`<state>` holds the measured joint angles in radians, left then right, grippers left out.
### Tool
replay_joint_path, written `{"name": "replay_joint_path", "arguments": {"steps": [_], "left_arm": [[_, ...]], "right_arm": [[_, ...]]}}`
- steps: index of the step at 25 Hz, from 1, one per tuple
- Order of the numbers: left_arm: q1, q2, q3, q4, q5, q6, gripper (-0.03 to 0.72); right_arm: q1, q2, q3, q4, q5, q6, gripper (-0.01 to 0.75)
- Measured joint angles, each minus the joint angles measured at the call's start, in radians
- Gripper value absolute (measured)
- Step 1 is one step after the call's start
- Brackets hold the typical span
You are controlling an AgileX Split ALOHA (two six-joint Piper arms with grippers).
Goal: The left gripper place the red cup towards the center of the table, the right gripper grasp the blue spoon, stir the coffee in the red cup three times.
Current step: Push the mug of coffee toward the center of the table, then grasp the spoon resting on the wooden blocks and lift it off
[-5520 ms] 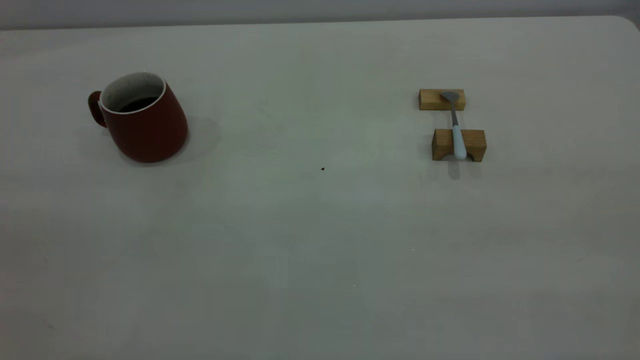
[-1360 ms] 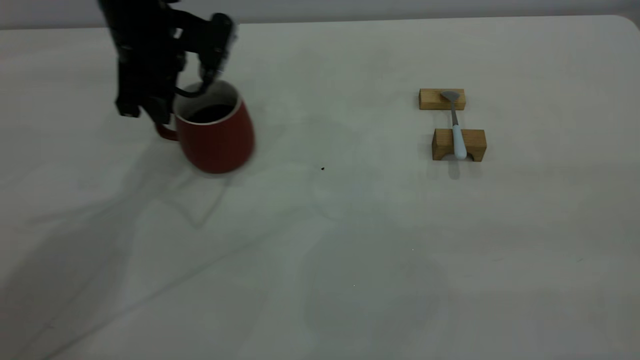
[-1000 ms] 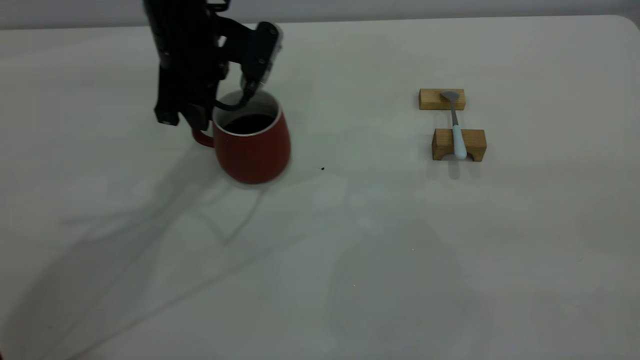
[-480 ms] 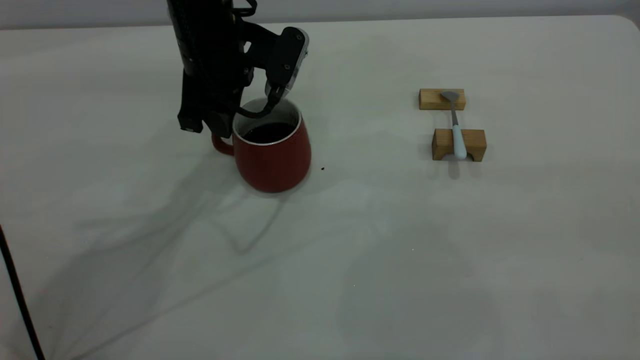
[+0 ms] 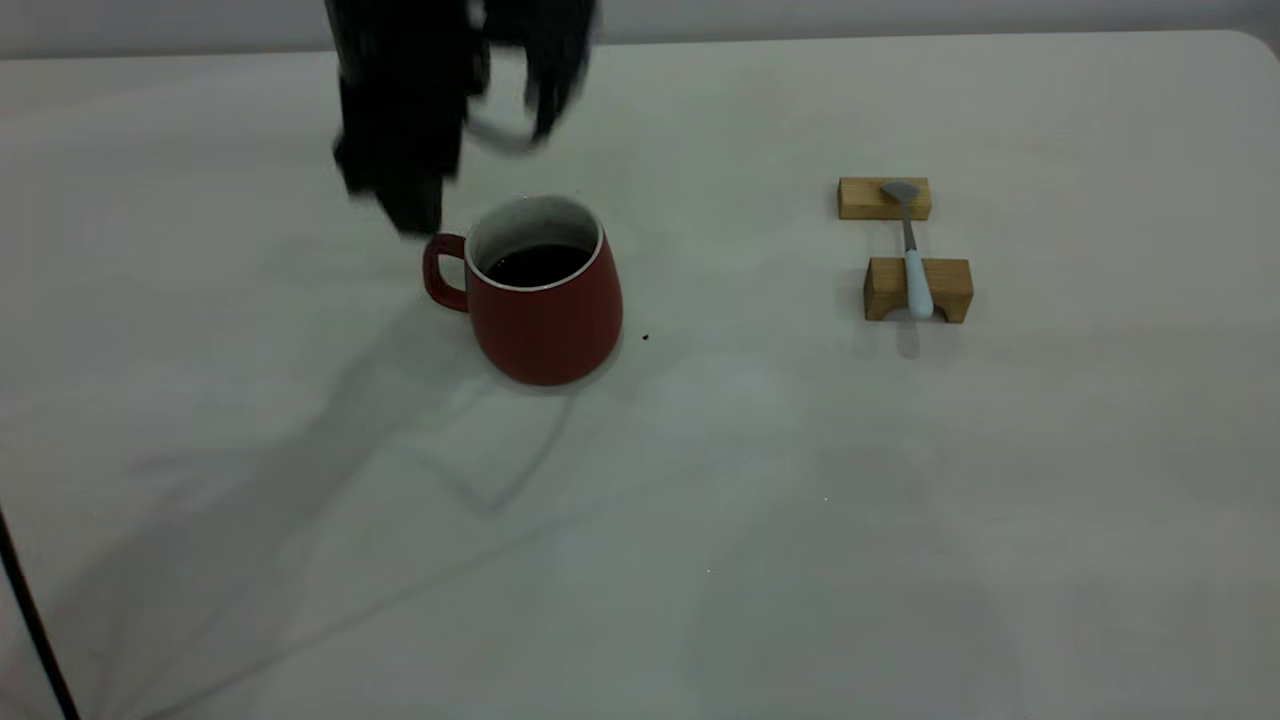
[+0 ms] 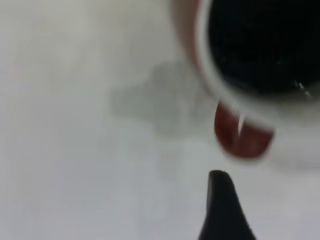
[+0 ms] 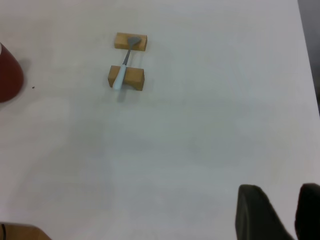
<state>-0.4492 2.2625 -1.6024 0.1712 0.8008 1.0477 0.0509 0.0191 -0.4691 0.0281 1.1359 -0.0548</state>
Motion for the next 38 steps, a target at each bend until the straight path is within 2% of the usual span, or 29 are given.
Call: {"name": "replay_joint_path", "arguments": {"steps": [4,8,18,23,27,35,38], "left_arm": [[0.000,-0.121,-0.096,-0.002,0.196,-0.168,0.559],[0.000,-0.239,-0.180,-0.004,0.367,-0.418,0.560],[0.000,-0.479,-0.216,-0.011,0.367,-1.038,0.560],[0.000,-0.585,-0.209,0.002,0.367,-1.114,0.560],[0.000,-0.733,-0.089,-0.018,0.367,-1.115,0.560],[0.001,-1.176,0.354,-0.062,0.367,-1.110,0.560],[0.060,-1.326,0.484,-0.095,0.367,-1.109,0.560]], "right_arm": [[0.000,0.000,0.000,0.000,0.000,-0.001,0.237],[0.000,0.000,0.000,0.000,0.000,-0.001,0.237],[0.000,0.000,0.000,0.000,0.000,-0.001,0.237],[0.000,0.000,0.000,0.000,0.000,-0.001,0.237],[0.000,0.000,0.000,0.000,0.000,-0.001,0.237],[0.000,0.000,0.000,0.000,0.000,-0.001,0.237],[0.000,0.000,0.000,0.000,0.000,-0.001,0.237]]}}
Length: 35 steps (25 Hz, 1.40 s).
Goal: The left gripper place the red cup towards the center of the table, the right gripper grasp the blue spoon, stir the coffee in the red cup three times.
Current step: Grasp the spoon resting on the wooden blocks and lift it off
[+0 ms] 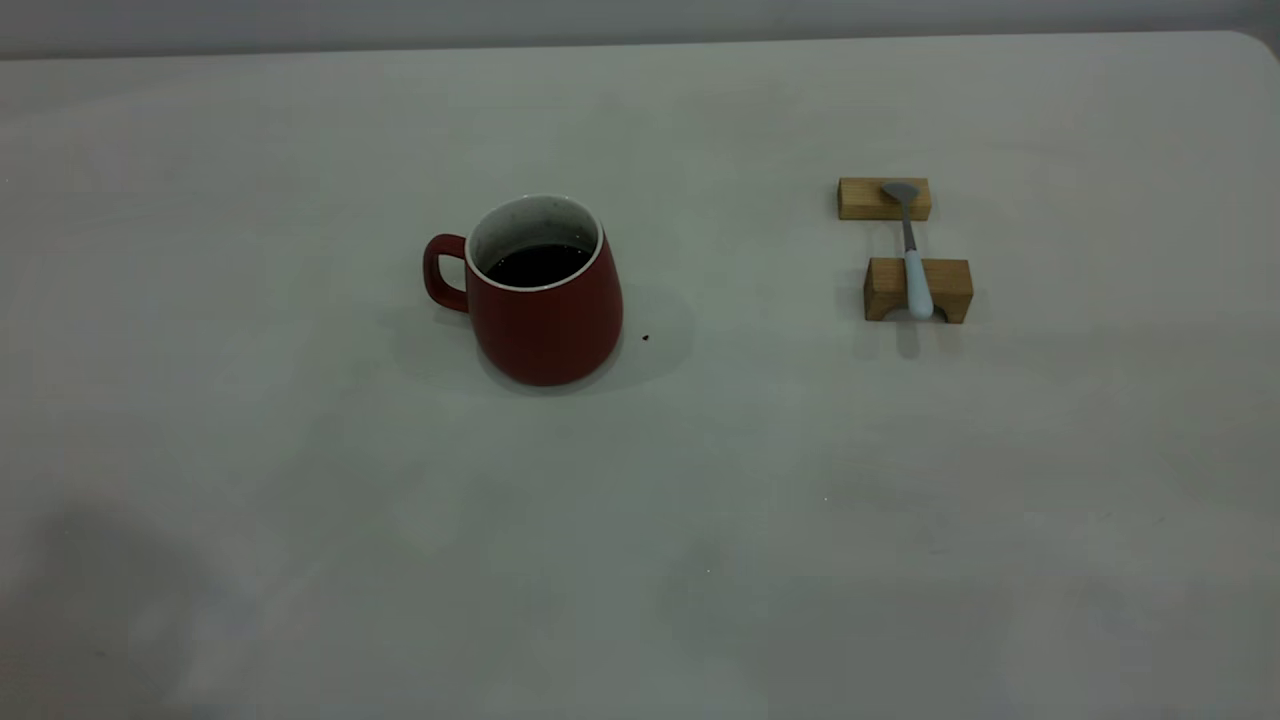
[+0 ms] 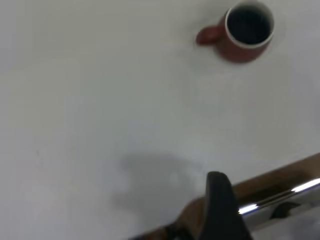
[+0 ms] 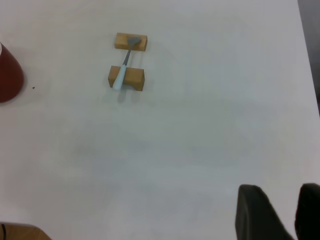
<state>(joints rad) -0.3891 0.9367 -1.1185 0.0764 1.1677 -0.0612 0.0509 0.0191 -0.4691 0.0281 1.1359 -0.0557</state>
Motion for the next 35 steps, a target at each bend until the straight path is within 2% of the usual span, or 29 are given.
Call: {"name": "replay_joint_path", "arguments": {"steps": [6,13,16,24,35], "left_arm": [[0.270,-0.291,0.195,-0.001,0.000,0.000,0.560],[0.439,-0.616,0.374,0.002,0.000,0.000,0.560],[0.463,-0.724,0.443,-0.009,-0.002,0.000,0.560],[0.466,-0.925,0.585,-0.016,-0.012,0.003,0.560],[0.466,-0.955,0.632,-0.091,-0.030,0.084,0.560]], "right_arm": [[0.000,0.000,0.000,0.000,0.000,0.000,0.237],[0.000,0.000,0.000,0.000,0.000,0.000,0.237],[0.000,0.000,0.000,0.000,0.000,0.000,0.237],[0.000,0.000,0.000,0.000,0.000,0.000,0.237],[0.000,0.000,0.000,0.000,0.000,0.000,0.237]]}}
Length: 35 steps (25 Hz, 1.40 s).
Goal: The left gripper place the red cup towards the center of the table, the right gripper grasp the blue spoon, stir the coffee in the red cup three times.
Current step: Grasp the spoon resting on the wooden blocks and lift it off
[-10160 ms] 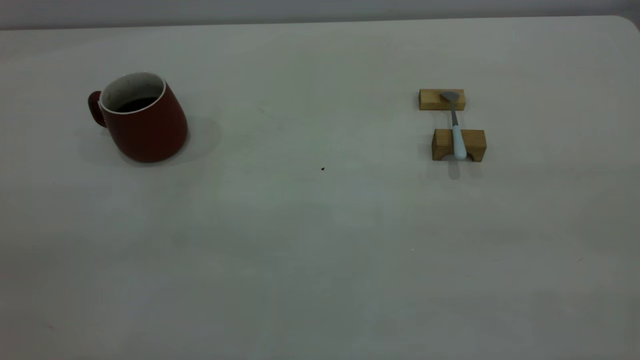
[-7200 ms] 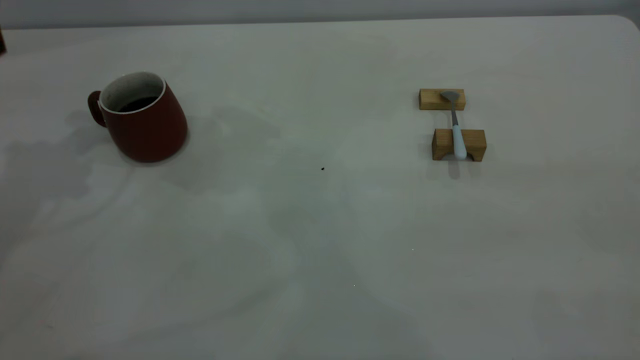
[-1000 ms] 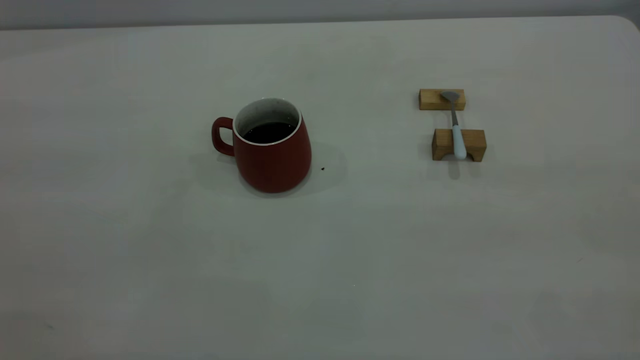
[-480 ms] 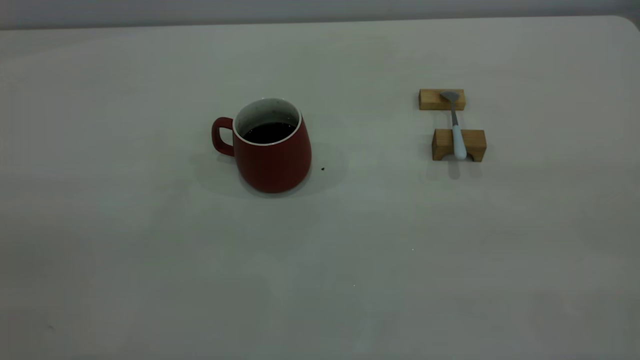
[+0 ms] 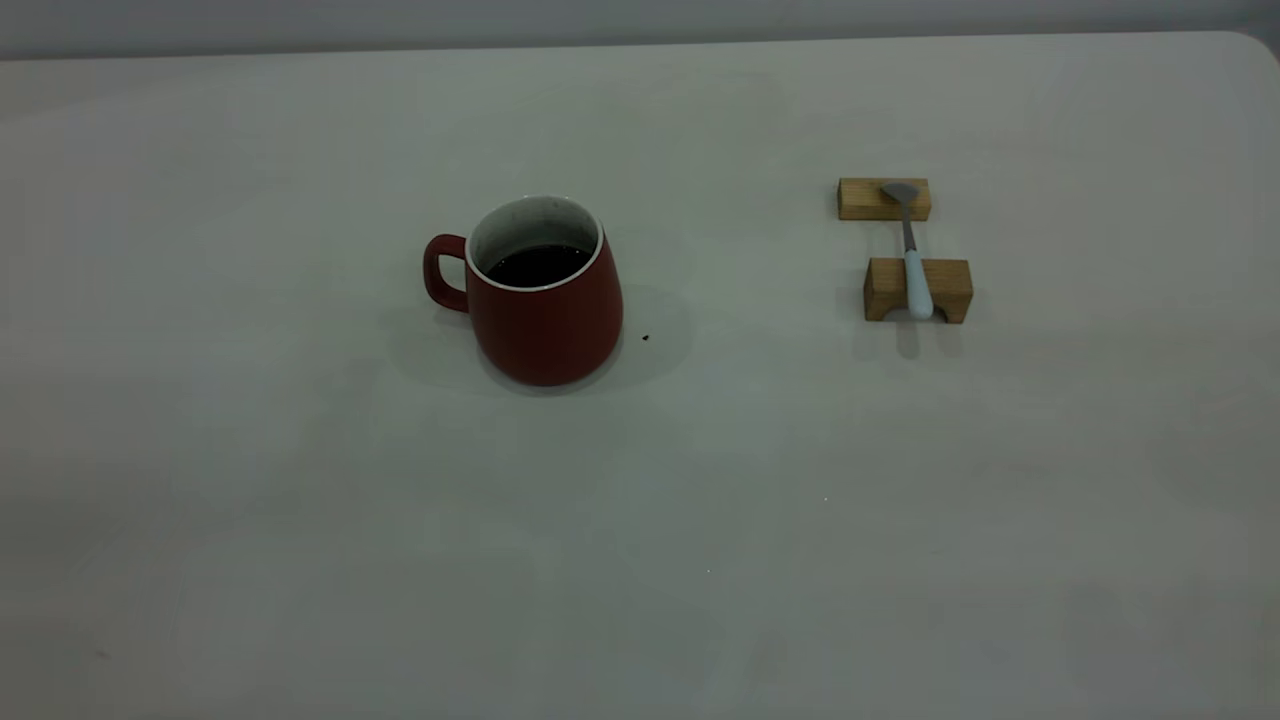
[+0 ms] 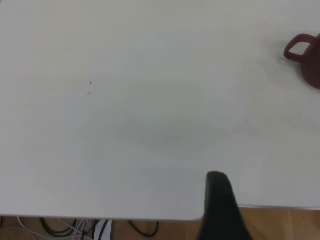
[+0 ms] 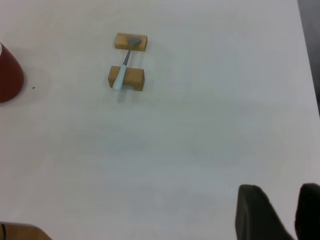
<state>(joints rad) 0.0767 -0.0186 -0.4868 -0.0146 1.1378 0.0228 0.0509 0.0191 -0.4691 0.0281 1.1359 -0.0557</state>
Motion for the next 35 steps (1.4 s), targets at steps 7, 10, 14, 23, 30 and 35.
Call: {"name": "replay_joint_path", "arguments": {"steps": [7,10,14,23,30,35], "left_arm": [[0.001,0.000,0.000,-0.004,0.000,0.007,0.560],[0.001,0.000,0.000,-0.004,0.000,0.007,0.560],[0.001,0.000,0.000,-0.004,0.000,0.007,0.560],[0.001,0.000,0.000,-0.004,0.000,0.000,0.560],[0.001,0.000,0.000,-0.004,0.000,0.000,0.560],[0.001,0.000,0.000,-0.004,0.000,0.000,0.560]], "right_arm": [[0.000,0.000,0.000,0.000,0.000,0.000,0.237],[0.000,0.000,0.000,0.000,0.000,0.000,0.237],[0.000,0.000,0.000,0.000,0.000,0.000,0.237],[0.000,0.000,0.000,0.046,0.000,0.000,0.237],[0.000,0.046,-0.006,0.045,-0.016,0.000,0.272],[0.000,0.336,-0.047,0.037,-0.133,0.030,0.437]]}}
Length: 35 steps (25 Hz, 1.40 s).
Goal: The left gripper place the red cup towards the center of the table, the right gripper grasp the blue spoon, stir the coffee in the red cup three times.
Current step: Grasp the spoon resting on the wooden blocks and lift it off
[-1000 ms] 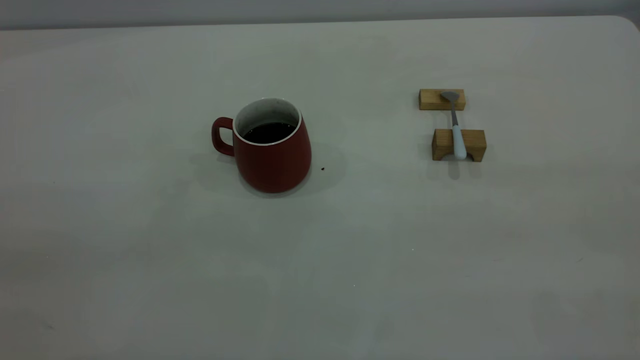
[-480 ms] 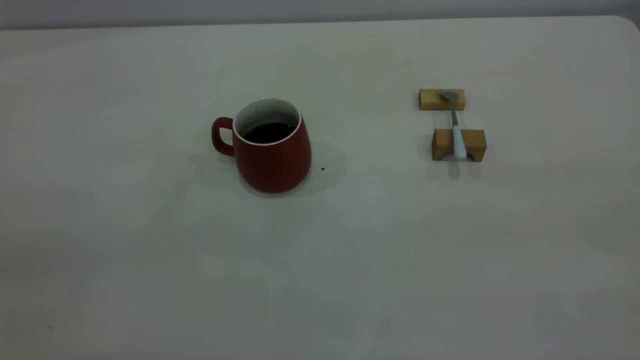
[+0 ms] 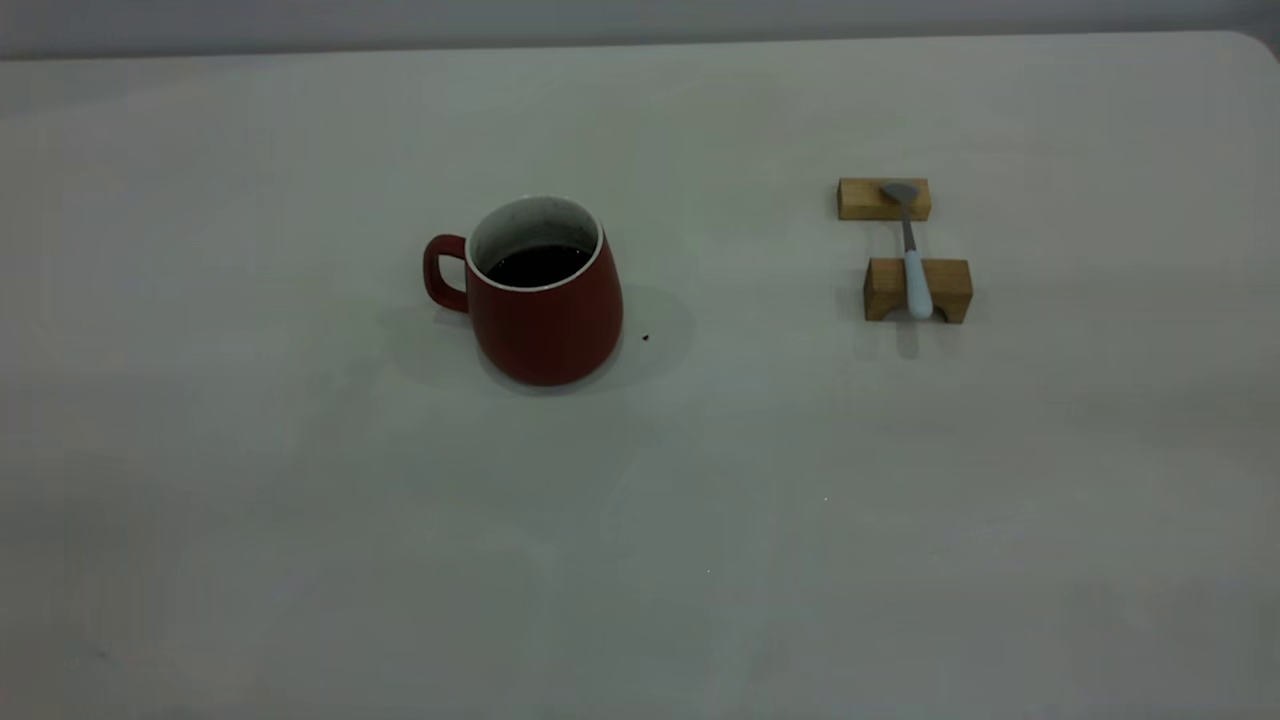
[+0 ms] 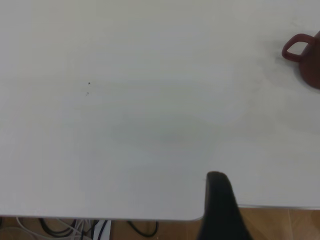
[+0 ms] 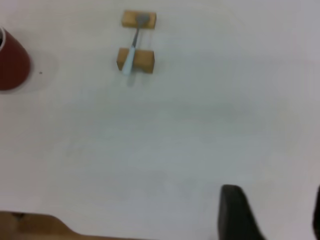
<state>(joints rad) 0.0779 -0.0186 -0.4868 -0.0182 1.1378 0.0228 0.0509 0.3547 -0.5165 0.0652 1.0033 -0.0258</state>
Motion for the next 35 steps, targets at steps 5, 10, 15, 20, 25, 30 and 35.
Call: {"name": "replay_joint_path", "arguments": {"steps": [5,10,15,20,25,30,35], "left_arm": [[0.000,0.000,0.000,0.000,0.000,0.000,0.560],[0.000,0.000,0.000,0.000,0.000,0.000,0.560],[0.000,0.000,0.000,0.000,0.000,0.000,0.560],[0.000,0.000,0.000,0.000,0.000,0.000,0.560],[0.000,0.000,0.000,0.000,0.000,0.000,0.560],[0.000,0.000,0.000,0.000,0.000,0.000,0.560],[0.000,0.000,0.000,0.000,0.000,0.000,0.560]], "right_arm": [[0.000,0.337,-0.075,0.016,-0.133,0.046,0.609],[0.000,0.656,-0.168,0.018,-0.236,0.049,0.634],[0.000,0.976,-0.266,0.094,-0.351,-0.019,0.634],[0.028,1.228,-0.353,0.163,-0.426,-0.104,0.634],[0.107,1.421,-0.438,0.169,-0.460,-0.114,0.634],[0.178,1.593,-0.528,0.170,-0.466,-0.116,0.631],[0.230,1.746,-0.631,0.170,-0.463,-0.116,0.625]]}}
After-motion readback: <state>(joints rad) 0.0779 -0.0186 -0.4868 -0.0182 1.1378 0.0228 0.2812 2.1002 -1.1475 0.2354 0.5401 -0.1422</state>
